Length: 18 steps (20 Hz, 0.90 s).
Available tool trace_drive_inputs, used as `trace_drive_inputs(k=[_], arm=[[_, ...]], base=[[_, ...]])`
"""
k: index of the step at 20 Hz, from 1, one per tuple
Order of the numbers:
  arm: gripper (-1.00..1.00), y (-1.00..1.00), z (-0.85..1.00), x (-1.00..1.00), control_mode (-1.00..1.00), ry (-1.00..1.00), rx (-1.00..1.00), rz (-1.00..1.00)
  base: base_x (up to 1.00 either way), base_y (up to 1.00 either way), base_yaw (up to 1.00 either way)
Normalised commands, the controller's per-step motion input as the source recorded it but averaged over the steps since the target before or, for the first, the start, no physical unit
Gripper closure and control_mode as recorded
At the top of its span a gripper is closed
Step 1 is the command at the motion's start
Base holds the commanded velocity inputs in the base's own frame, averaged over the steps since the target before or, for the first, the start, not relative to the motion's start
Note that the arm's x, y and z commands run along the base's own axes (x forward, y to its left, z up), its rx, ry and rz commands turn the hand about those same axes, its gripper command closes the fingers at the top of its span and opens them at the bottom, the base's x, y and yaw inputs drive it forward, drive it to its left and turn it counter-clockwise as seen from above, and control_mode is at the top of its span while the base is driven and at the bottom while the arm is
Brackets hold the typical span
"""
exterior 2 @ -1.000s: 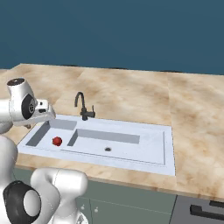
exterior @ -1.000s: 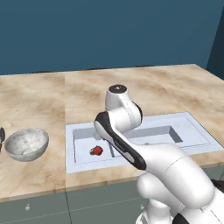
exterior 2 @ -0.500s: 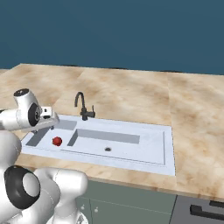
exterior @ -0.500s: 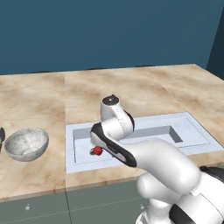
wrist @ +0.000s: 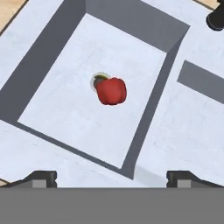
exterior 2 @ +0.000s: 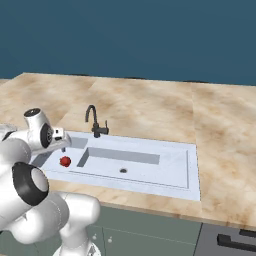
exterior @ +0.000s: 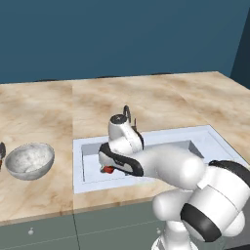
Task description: Pick the bell pepper from the sink and place it in the bowl. Then pick the bowl and place it in the microwave. Then close the microwave door and press the start button.
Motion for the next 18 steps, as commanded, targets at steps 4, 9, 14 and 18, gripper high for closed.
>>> trace_drive_inputs(k=[4,9,14,18], arm=[[-1.0,0.0,-0.45,0.18,-1.0,0.05,0.0,0.0],[-1.0,0.01,-0.36,0.11,-1.0,0.04,0.0,0.0],[-1.0,0.0,-0.34,0.19,-1.0,0.03,0.0,0.0],[-1.0,0.0,-0.27,0.13,-1.0,0.0,0.0,0.0]], base=[[0.0,0.0,0.0],[0.0,0.0,0.0],[0.0,0.0,0.0],[0.0,0.0,0.0]])
